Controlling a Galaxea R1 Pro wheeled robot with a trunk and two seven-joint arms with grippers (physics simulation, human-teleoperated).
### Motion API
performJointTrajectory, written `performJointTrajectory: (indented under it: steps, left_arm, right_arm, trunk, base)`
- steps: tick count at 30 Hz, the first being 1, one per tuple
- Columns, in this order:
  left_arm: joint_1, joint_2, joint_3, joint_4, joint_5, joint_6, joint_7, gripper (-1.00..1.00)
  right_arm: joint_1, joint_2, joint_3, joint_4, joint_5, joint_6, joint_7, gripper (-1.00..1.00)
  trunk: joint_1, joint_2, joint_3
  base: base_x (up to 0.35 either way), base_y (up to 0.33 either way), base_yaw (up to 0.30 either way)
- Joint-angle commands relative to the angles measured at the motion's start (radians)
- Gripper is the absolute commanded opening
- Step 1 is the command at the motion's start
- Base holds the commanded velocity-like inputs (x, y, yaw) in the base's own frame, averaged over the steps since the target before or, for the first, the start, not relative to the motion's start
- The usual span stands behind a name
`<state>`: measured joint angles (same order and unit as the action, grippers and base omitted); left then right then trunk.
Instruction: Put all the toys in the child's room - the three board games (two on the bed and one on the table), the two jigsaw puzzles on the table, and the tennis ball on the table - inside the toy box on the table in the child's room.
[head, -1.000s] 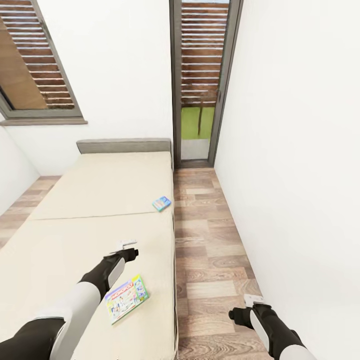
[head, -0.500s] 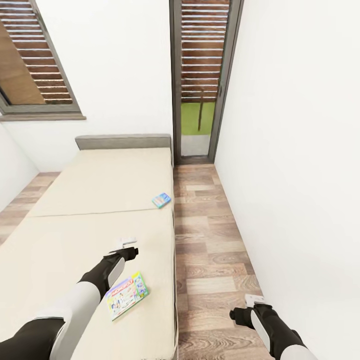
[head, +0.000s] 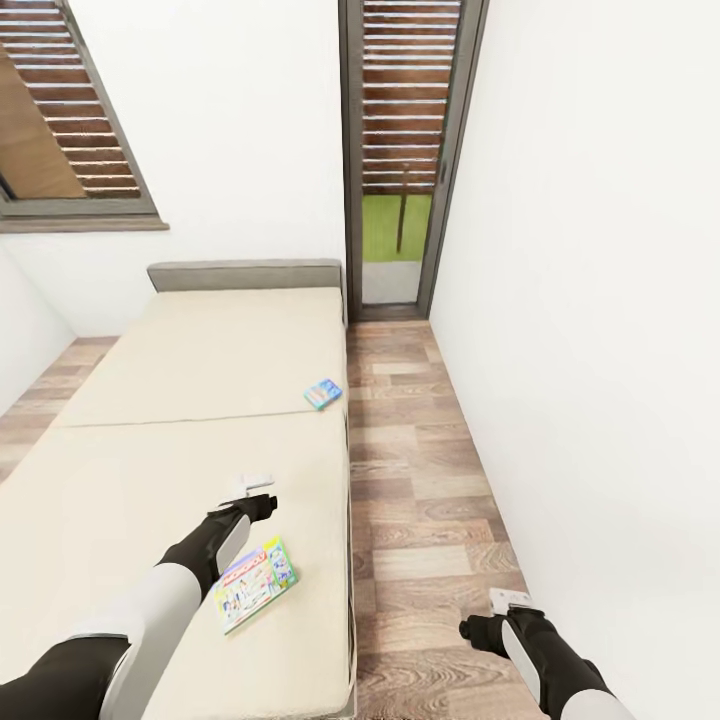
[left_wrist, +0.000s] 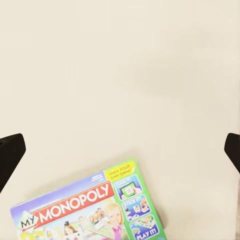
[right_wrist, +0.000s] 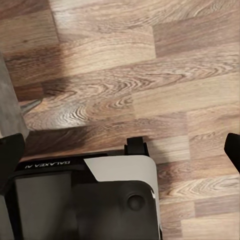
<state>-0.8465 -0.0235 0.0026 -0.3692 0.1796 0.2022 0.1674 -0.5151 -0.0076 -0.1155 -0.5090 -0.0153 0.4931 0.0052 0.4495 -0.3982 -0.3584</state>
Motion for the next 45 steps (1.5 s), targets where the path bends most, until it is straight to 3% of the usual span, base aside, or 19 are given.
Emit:
performJointTrajectory:
  steps: [1, 45]
  left_arm:
    - [0.0, 0.0, 0.0, -0.002, 0.009, 0.005, 0.004, 1.0]
    - [0.0, 0.0, -0.001, -0.005, 0.009, 0.006, -0.001, 1.0]
  right_arm:
    - [0.0, 0.0, -0.003, -0.002, -0.002, 0.005, 0.001, 1.0]
    - [0.0, -0.002, -0.003, -0.002, -0.002, 0.005, 0.003, 1.0]
  trunk:
    - [0.0, -0.002, -0.003]
    - [0.0, -0.002, -0.076]
  base:
    - [0.0, 0.0, 0.0]
    - [0.0, 0.0, 0.0]
